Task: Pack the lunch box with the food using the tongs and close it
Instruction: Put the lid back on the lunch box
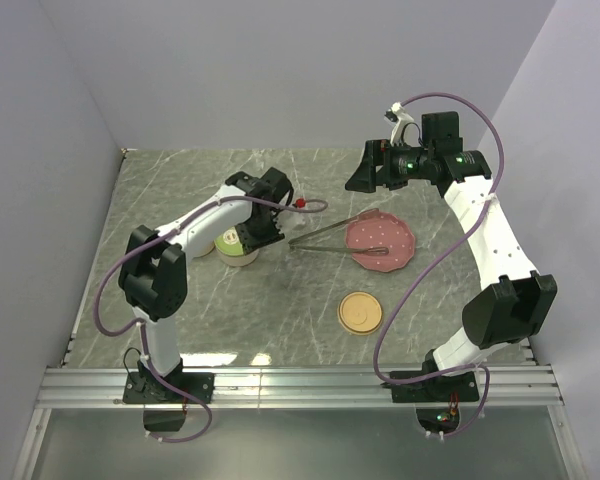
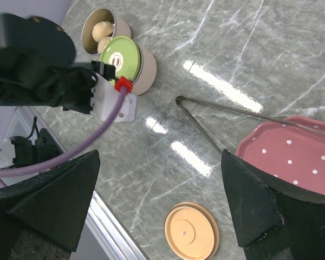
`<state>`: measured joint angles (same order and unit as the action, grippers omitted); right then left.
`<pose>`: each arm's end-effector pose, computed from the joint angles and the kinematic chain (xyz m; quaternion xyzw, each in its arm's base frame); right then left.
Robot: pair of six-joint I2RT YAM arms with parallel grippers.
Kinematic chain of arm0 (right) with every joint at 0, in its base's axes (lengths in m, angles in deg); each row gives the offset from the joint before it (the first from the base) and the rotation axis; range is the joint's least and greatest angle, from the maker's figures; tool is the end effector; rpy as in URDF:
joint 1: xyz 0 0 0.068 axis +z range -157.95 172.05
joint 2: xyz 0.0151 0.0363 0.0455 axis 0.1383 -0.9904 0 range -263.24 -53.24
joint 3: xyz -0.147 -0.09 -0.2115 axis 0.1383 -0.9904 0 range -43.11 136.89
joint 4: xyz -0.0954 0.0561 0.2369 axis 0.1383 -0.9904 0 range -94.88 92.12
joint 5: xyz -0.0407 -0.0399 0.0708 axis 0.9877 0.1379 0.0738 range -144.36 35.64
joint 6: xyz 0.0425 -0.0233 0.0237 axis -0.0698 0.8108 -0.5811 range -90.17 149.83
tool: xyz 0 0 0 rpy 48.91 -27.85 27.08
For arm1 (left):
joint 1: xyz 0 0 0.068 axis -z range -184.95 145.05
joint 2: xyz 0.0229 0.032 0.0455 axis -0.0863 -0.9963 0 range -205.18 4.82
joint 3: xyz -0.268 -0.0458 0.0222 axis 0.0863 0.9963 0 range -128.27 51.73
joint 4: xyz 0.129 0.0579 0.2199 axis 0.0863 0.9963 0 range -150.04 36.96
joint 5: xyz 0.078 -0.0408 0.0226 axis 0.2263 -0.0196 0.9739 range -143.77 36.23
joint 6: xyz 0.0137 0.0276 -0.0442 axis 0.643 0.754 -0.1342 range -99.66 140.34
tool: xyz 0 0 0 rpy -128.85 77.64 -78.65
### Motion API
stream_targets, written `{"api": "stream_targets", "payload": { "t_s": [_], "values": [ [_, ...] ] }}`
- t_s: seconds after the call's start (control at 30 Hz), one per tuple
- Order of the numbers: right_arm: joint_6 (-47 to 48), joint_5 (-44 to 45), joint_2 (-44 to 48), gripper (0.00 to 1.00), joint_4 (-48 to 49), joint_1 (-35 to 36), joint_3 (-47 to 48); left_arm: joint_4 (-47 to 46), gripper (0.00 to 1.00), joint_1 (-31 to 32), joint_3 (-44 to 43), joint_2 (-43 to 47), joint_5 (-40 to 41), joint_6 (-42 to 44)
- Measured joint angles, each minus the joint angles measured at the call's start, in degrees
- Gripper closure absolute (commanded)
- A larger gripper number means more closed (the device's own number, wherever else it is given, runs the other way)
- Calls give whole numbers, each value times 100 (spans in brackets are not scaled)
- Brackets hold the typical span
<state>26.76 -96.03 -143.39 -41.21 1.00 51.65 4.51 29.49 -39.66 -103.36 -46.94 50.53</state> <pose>0.3308 0.0760 0.3941 -0.1970 0.8335 0.3612 0.3687 0.3081 -0.2062 0.2430 0.5283 0.8436 0.0566 0.0775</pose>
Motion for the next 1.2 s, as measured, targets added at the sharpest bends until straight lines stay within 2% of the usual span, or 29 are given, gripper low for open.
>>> {"api": "stream_targets", "payload": {
  "t_s": [0.23, 0.37, 0.63, 0.97, 1.2],
  "values": [
    [0, -2, 0, 0, 0, 0, 0, 92, 52, -107, -911, 4, 0, -234],
    [0, -11, 0, 0, 0, 0, 0, -105, 51, -457, -1019, 79, -9, -417],
    [0, -24, 0, 0, 0, 0, -42, -697, 50, -1165, -455, 120, -153, -684],
    [0, -17, 0, 0, -4, 0, -72, -1447, 49, -1147, 404, 63, -739, -1005],
    [2, 0, 9, 0, -11, 0, -164, -1797, 48, -1154, 708, 229, -986, -1202]
  ]
}}
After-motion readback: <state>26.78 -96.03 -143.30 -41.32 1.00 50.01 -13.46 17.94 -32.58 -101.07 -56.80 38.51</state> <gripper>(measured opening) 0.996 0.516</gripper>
